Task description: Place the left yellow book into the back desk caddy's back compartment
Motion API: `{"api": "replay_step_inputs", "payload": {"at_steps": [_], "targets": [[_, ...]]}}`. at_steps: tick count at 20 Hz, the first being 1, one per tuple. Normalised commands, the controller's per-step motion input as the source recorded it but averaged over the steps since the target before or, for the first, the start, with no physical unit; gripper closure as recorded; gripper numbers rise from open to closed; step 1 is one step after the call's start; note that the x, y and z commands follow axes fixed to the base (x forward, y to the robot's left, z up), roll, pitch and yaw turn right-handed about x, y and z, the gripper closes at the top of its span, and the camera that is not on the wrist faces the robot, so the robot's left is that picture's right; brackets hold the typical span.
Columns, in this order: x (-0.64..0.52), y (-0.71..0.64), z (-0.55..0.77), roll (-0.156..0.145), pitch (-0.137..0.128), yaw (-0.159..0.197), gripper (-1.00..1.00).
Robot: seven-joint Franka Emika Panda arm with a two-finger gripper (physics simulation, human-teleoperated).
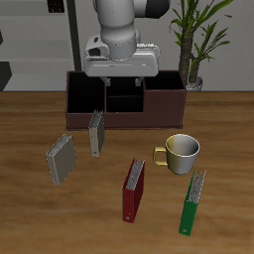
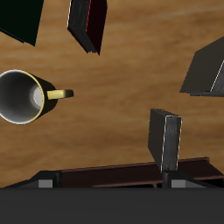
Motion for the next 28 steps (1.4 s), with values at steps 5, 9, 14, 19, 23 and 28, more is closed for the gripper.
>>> {"api": "replay_step_inputs", "payload": {"at_steps": [5, 9, 14, 19, 23, 28], "targets": [[-0.05, -0.25, -0.01, -0.043, -0.006, 0.015, -1.00], [0.00, -0.39, 0.00, -0.057, -0.011, 0.048, -1.00], [-0.11, -0.49, 0.01, -0.006, -0.068, 0.034, -1.00], [-0.15, -0.36, -0.12, 0.001, -0.059, 0.028, -1.00], [-0.11, -0.44, -0.24, -0.051, -0.074, -0.028, -1.00], [-0.05, -0.19, -0.35, 0.005, -0.021, -0.023, -1.00]]}}
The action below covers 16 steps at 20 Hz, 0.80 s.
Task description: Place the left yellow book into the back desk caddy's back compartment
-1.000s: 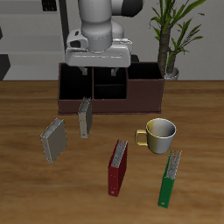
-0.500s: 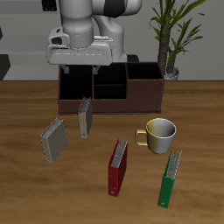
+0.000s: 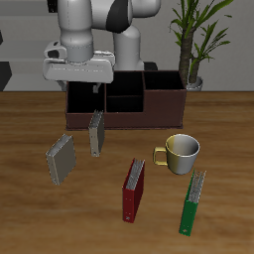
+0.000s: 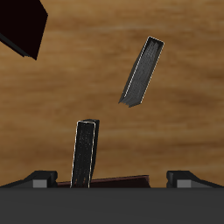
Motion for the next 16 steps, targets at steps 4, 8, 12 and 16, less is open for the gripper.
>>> {"api": "replay_step_inputs", "payload": {"at_steps": [4, 8, 12, 16], "targets": [[-0.02, -0.01, -0.32, 0.021, -0.017, -0.039, -1.00], [0.02, 0.09, -0.23, 0.001, -0.013, -0.011, -1.00], [0.06, 0.17, -0.15, 0.004, -0.005, 0.007, -1.00], [0.06, 0.10, -0.21, 0.004, 0.016, 0.021, -1.00]]}}
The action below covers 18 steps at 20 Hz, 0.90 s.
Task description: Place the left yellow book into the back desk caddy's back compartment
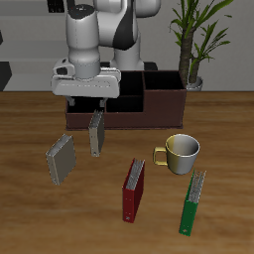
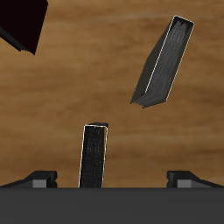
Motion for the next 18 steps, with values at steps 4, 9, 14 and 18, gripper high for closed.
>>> {"api": "replay_step_inputs", "payload": {"at_steps": [4, 9, 14, 18], "targets": [[0.06, 0.02, -0.21, -0.006, 0.023, 0.000, -1.00], [0.04, 0.02, -0.20, 0.000, 0.029, 0.002, -1.00], [0.03, 0.06, -0.26, 0.006, 0.038, -0.002, -1.00], [0.03, 0.09, -0.29, 0.013, 0.054, -0.007, -1.00]]}}
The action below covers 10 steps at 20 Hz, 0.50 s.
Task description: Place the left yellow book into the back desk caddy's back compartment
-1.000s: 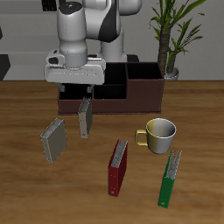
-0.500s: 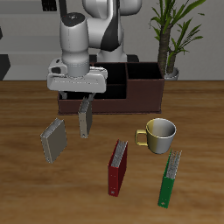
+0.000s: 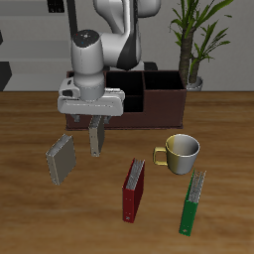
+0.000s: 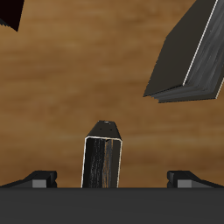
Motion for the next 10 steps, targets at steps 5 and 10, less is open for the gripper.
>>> {"api": "replay_step_inputs", "payload": {"at_steps": [5, 10], "targets": [[0.02, -0.06, -0.19, 0.001, 0.033, 0.003, 1.00], [0.03, -0.03, -0.11, 0.006, 0.025, -0.007, 1.00]]}}
